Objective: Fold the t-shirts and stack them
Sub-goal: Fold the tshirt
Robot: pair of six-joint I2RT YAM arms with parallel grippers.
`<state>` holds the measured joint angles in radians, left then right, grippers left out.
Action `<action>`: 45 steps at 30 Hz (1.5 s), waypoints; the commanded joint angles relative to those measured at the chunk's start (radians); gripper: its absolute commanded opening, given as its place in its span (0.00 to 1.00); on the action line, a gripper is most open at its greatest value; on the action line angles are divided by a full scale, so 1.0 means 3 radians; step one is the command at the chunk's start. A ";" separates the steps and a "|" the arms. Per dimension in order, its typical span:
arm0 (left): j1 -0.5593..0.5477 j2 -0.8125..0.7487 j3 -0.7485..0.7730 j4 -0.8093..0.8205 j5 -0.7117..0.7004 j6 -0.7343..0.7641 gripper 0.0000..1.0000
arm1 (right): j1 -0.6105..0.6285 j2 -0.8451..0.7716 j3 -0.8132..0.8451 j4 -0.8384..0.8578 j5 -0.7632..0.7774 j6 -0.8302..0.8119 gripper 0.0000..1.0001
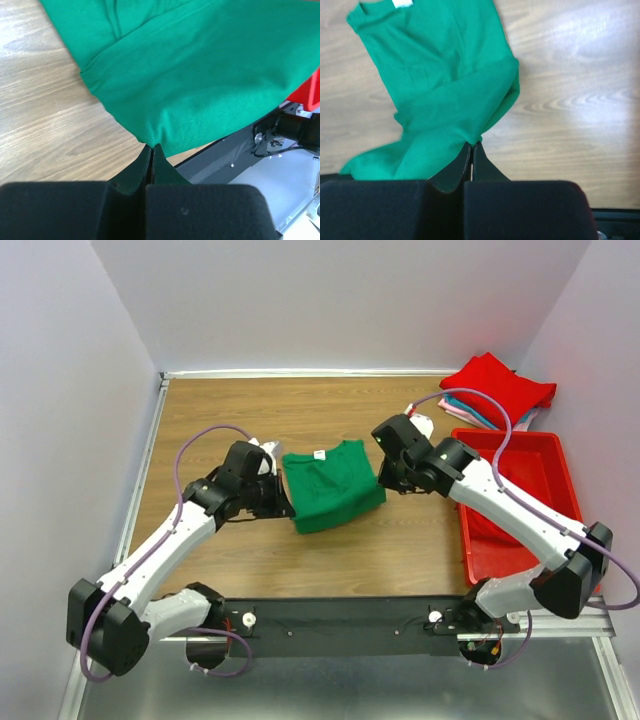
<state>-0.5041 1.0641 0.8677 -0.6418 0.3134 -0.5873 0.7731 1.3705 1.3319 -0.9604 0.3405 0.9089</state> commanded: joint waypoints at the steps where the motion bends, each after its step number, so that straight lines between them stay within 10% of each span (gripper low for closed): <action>1: 0.0095 0.0160 0.0109 0.0043 -0.0063 0.0081 0.00 | 0.0021 0.0176 0.0264 0.0016 0.0378 0.0044 0.01; 16: 0.0622 0.0988 0.0743 0.0069 0.0091 0.0541 0.00 | -0.0153 0.0954 0.1057 0.0057 0.0849 -0.0252 0.01; 45: 0.1092 0.2512 0.1832 -0.0029 0.0239 0.0741 0.00 | -0.0935 0.2523 0.2263 0.0338 0.0159 -0.1056 0.01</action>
<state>-0.2081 1.7840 1.3987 -0.6197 0.3904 -0.3862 0.5213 2.0689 1.9549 -0.8692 0.3714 0.6388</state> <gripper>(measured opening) 0.008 0.018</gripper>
